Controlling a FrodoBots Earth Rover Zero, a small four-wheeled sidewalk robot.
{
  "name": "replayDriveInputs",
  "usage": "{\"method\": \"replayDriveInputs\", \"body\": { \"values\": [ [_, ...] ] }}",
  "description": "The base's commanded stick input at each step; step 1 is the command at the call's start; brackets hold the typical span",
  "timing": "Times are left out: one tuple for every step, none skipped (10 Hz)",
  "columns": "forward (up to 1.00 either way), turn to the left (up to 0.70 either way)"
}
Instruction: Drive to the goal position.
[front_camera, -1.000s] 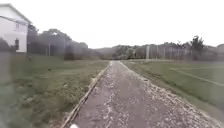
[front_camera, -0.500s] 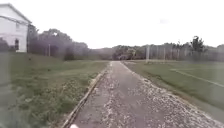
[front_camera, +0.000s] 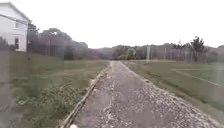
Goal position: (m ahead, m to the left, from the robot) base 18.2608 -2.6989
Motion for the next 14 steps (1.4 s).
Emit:
{"method": "replayDriveInputs", "body": {
  "values": [
    [0.85, 0.00],
    [0.85, 0.00],
    [0.85, 0.00],
    [0.85, -0.05],
    [0.85, -0.14],
    [0.85, -0.34],
    [0.85, -0.26],
    [0.85, -0.04],
    [0.85, 0.00],
    [0.85, 0.00],
    [0.85, 0.00],
    [0.85, 0.00],
    [0.85, -0.05],
    [0.85, -0.17]
  ]
}}
